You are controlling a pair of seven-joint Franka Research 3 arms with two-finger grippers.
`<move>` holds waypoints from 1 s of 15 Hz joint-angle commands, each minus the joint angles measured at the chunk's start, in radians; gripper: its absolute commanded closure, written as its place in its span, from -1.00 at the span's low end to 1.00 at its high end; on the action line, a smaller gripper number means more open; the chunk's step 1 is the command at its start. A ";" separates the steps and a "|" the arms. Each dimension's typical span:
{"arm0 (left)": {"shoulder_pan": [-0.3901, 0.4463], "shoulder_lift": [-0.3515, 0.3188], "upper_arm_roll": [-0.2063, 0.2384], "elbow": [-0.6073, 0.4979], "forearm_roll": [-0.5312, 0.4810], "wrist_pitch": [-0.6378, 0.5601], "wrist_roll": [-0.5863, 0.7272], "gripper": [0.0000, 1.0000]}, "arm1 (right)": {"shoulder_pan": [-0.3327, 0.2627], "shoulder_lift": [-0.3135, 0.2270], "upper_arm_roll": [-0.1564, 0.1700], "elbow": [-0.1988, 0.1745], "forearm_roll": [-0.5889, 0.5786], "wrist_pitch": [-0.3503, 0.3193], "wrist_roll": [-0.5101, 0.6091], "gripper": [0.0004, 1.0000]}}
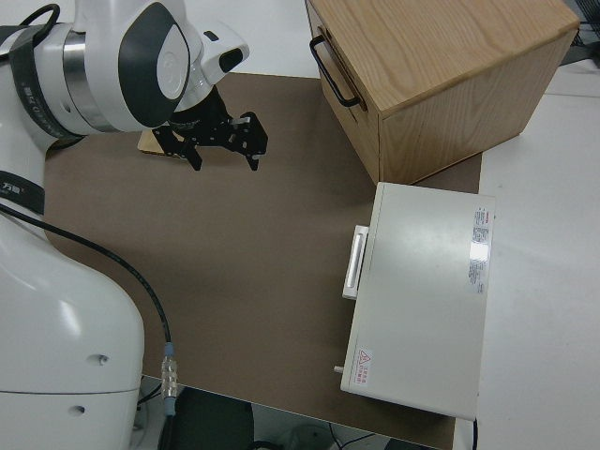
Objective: Pick gray plate from low plate rack and place it on table with left arm
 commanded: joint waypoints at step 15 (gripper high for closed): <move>-0.001 -0.009 0.048 -0.002 0.103 -0.075 0.009 -1.00 | -0.023 -0.002 0.021 0.006 -0.006 -0.011 0.012 -0.97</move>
